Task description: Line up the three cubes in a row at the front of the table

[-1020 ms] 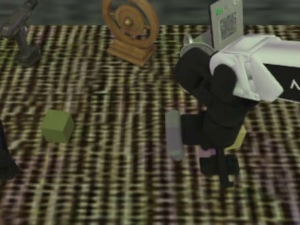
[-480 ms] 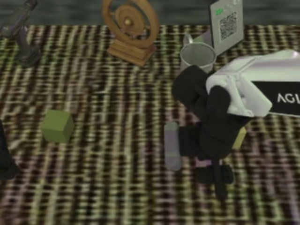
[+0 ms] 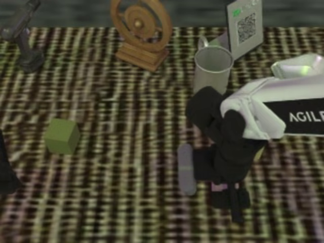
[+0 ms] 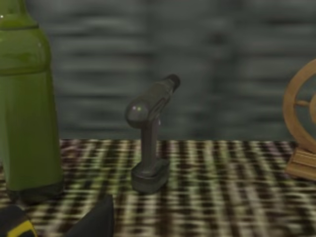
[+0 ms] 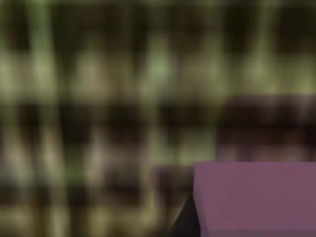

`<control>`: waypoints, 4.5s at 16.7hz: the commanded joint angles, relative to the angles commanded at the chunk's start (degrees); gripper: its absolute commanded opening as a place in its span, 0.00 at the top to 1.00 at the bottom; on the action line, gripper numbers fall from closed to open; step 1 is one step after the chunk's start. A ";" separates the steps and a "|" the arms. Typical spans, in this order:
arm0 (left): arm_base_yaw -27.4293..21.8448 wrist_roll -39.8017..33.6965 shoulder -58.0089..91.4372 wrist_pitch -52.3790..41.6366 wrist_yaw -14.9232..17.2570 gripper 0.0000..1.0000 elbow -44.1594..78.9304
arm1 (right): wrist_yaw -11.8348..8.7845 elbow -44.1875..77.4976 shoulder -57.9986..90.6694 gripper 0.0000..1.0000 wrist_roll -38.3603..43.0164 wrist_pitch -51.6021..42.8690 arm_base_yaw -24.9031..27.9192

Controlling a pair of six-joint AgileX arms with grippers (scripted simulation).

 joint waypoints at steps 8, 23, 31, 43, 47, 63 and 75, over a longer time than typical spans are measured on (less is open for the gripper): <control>0.00 0.00 0.00 0.00 0.00 0.00 0.00 | 0.00 0.00 0.00 0.40 0.00 0.00 0.00; 0.00 0.00 0.00 0.00 0.00 0.00 0.00 | 0.00 0.17 -0.12 0.00 -0.02 -0.20 -0.07; 0.00 0.00 0.00 0.00 0.00 0.00 0.00 | -0.06 7.81 -6.26 0.00 -0.40 -14.30 0.21; -1.78 0.19 16.86 -9.94 0.18 0.00 15.35 | -1.42 -2.31 -22.13 0.00 5.77 -4.18 -7.04; -3.37 0.46 39.00 -21.37 0.04 0.00 31.76 | -2.37 -16.00 -42.60 0.00 14.44 6.57 -15.16; -9.47 1.56 117.05 -59.91 0.13 0.00 87.72 | 0.62 -66.55 -112.06 0.00 49.15 41.99 -39.03; -9.48 1.75 122.69 -51.05 0.15 0.00 84.15 | 0.89 -67.38 -113.69 0.00 50.01 42.89 -39.39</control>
